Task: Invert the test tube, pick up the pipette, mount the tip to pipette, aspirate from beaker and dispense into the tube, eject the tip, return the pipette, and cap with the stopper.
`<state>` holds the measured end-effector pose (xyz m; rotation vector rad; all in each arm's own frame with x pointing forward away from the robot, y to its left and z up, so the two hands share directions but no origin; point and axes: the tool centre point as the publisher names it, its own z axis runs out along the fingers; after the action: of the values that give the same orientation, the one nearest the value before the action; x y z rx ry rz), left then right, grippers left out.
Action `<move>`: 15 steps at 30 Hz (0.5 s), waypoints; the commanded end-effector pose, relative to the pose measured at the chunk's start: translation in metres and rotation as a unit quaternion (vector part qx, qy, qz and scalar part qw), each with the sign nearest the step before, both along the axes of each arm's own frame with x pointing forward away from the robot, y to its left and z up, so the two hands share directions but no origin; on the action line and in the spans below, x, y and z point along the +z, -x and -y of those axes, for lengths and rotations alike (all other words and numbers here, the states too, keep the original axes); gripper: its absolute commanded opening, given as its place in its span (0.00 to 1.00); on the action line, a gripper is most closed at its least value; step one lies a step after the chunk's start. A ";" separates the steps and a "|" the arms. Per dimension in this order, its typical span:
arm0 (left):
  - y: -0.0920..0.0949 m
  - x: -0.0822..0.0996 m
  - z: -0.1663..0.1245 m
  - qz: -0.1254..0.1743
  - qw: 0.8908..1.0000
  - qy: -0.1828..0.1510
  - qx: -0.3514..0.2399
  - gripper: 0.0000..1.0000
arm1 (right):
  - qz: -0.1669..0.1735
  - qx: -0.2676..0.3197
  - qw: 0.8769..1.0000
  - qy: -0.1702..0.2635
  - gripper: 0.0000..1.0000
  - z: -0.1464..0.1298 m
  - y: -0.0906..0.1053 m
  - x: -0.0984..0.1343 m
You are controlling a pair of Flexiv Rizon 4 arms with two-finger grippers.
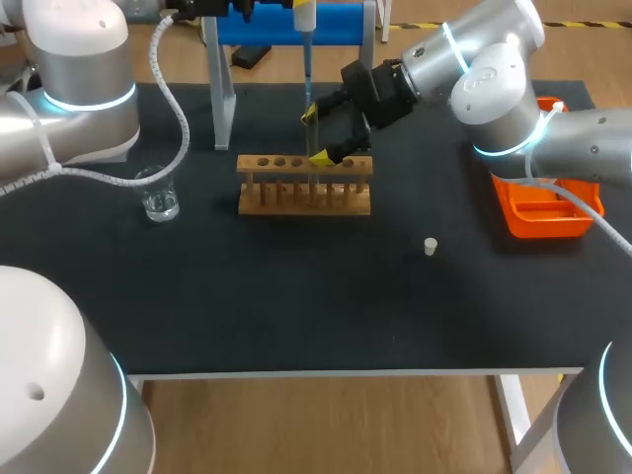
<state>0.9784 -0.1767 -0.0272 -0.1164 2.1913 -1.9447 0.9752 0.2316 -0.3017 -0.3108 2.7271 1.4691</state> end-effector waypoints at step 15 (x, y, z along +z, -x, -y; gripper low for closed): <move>0.001 -0.002 0.008 -0.012 0.999 0.026 -0.029 0.00 | 0.000 0.000 1.000 0.000 1.00 0.001 0.000 0.000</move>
<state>0.9759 -0.1878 -0.0289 -0.0961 2.1747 -2.0417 0.9752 0.2316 -0.3018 -0.3108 2.7271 1.4691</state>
